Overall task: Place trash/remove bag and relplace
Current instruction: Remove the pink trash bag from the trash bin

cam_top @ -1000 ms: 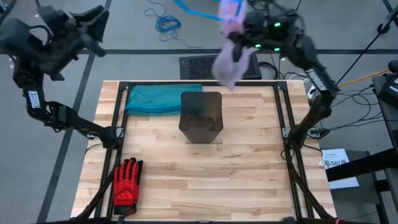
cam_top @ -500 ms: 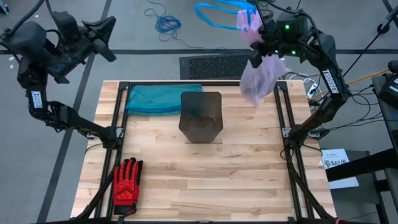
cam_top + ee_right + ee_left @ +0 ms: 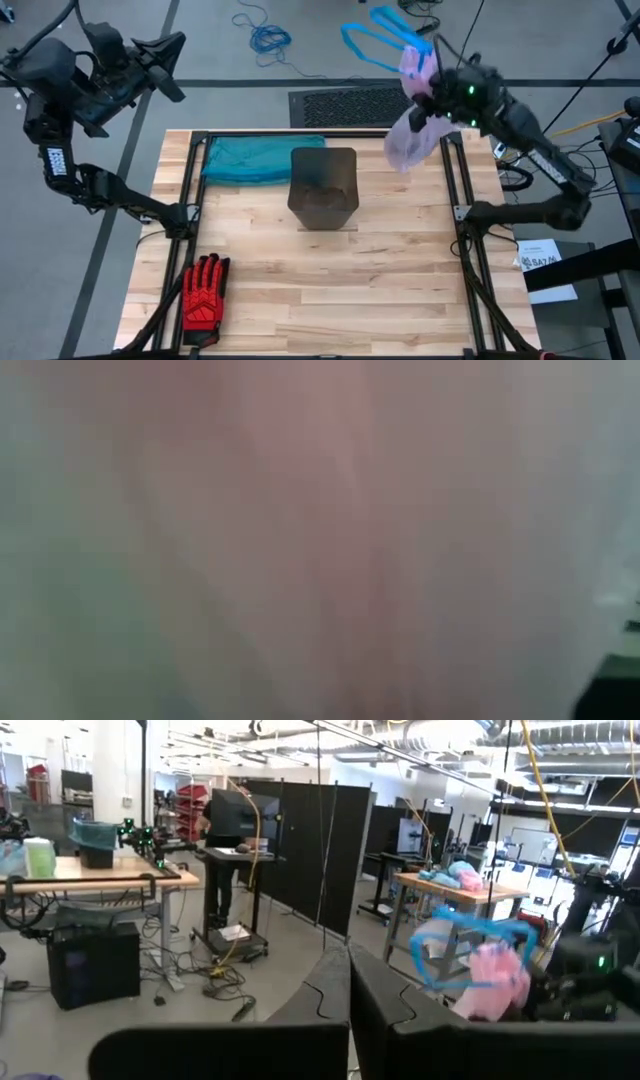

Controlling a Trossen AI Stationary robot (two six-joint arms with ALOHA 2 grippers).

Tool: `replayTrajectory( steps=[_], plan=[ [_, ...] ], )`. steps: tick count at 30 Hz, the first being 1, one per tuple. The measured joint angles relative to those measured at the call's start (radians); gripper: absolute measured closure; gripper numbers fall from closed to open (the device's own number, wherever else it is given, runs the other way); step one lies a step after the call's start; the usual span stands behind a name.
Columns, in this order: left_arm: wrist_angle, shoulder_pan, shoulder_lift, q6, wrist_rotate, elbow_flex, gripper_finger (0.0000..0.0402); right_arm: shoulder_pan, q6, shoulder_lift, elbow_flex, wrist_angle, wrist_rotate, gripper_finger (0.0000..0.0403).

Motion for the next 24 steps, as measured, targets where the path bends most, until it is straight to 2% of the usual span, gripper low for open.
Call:
replayTrajectory(
  steps=[6, 12, 17, 24],
  plan=[
    [0.0, 0.0, 0.0, -0.037, 0.005, 0.0, 0.0401, -0.038, 0.056, -0.09, -0.328, 0.204, 0.115, 0.0403],
    [0.001, 0.0, 0.002, -0.054, 0.007, 0.0, 0.0401, -0.134, 0.099, -0.126, -0.611, 0.566, 0.165, 0.0403],
    [0.002, 0.0, 0.002, -0.054, 0.011, 0.0, 0.0401, -0.205, 0.107, -0.127, -0.746, 0.717, 0.167, 0.0403],
    [0.005, 0.0, 0.014, -0.054, 0.011, 0.0, 0.0401, -0.264, 0.16, -0.124, -0.931, 0.817, 0.192, 0.0403]
  ],
)
